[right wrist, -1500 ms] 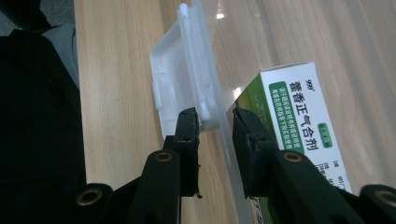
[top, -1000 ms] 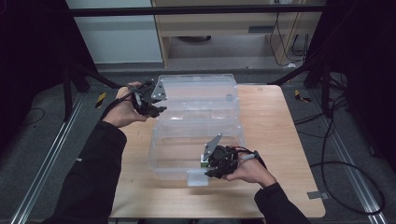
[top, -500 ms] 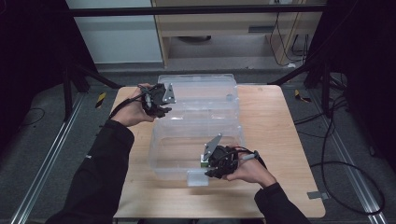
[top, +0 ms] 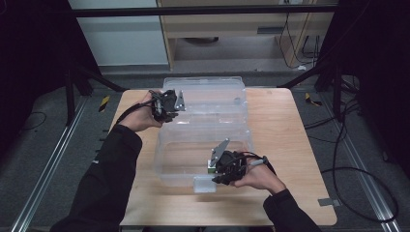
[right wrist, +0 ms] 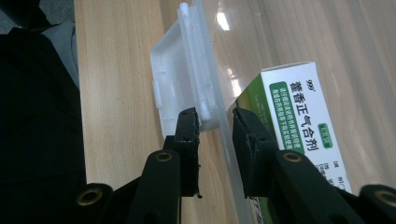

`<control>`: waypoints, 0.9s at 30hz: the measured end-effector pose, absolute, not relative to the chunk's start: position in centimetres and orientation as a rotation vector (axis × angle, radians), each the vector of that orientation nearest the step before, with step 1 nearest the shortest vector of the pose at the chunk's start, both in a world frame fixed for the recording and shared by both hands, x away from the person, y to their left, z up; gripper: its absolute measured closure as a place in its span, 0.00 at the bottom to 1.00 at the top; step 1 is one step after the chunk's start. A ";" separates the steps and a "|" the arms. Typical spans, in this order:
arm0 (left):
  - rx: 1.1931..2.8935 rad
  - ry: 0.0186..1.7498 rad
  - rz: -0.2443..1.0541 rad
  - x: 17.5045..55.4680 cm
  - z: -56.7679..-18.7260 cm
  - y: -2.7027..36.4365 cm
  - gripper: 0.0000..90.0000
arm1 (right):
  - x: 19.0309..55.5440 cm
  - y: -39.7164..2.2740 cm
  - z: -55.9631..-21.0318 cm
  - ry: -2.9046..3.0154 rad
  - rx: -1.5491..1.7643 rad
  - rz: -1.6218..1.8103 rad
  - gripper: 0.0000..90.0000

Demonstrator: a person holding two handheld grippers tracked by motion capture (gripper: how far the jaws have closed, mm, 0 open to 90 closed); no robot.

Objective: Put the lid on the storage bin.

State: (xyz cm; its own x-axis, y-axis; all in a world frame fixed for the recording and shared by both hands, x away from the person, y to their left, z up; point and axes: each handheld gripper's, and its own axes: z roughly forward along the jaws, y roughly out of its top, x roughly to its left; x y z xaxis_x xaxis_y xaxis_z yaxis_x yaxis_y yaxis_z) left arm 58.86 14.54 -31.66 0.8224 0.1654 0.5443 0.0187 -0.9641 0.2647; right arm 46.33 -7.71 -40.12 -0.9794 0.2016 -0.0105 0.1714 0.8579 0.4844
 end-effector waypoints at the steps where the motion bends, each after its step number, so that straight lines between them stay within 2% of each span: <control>1: 2.760 0.143 0.854 58.9 -31.6 14.5 0.80 | 46.3 -7.7 -40.1 2.968 0.295 0.766 0.80; 27: 2.824 0.039 0.879 57.9 -31.1 13.6 0.87 | 46.2 -7.8 -40.2 2.955 0.298 0.774 0.80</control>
State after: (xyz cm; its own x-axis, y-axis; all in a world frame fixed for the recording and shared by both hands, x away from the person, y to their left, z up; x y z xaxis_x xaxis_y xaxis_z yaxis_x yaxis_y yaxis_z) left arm 57.94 13.60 -31.10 0.8245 0.0793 0.5603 -0.0292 -0.9829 0.1821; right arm 46.16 -7.76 -40.20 -0.9785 0.2053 -0.0210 0.1686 0.8541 0.4920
